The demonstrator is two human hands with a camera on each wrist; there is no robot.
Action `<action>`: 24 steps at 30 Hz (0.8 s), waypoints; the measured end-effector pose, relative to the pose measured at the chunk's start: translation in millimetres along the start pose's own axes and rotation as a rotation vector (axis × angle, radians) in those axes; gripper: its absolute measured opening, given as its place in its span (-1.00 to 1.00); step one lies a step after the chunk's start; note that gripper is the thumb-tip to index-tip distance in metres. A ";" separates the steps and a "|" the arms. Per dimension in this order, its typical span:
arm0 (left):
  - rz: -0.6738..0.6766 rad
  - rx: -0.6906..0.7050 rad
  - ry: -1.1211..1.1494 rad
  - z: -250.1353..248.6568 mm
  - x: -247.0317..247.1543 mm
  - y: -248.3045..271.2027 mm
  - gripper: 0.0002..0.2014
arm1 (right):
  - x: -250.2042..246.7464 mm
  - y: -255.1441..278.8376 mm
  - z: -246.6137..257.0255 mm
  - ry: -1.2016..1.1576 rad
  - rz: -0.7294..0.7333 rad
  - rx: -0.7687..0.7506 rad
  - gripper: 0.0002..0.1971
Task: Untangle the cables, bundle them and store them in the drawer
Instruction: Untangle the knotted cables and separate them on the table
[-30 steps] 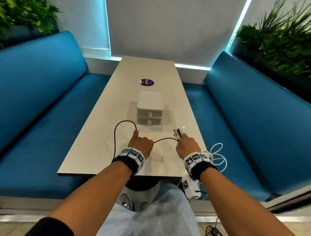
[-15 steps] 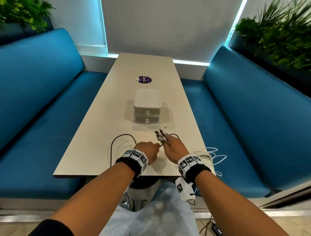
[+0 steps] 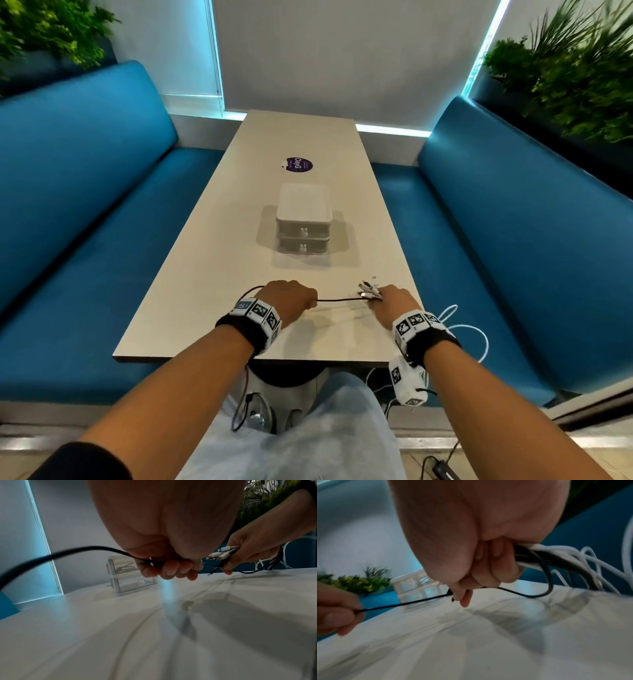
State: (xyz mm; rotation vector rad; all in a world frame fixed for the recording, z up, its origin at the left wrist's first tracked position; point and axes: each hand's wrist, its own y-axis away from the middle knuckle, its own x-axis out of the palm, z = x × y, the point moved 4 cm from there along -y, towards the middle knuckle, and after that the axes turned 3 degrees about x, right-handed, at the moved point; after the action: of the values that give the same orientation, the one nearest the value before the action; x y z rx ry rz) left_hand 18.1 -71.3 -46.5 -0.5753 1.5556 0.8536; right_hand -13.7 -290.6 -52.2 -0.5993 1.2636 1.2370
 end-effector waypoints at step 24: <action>-0.130 -0.072 0.026 1.3 -7.7 6.7 -0.80 | 10.3 10.3 27.3 -0.081 -0.090 -0.127 -0.72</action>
State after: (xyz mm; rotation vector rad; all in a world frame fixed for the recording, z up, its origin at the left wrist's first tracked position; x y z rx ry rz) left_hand 15.0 -67.0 -37.7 -0.7345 1.4981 0.8086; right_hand -14.5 -259.7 -51.4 -0.6840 1.0850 1.2608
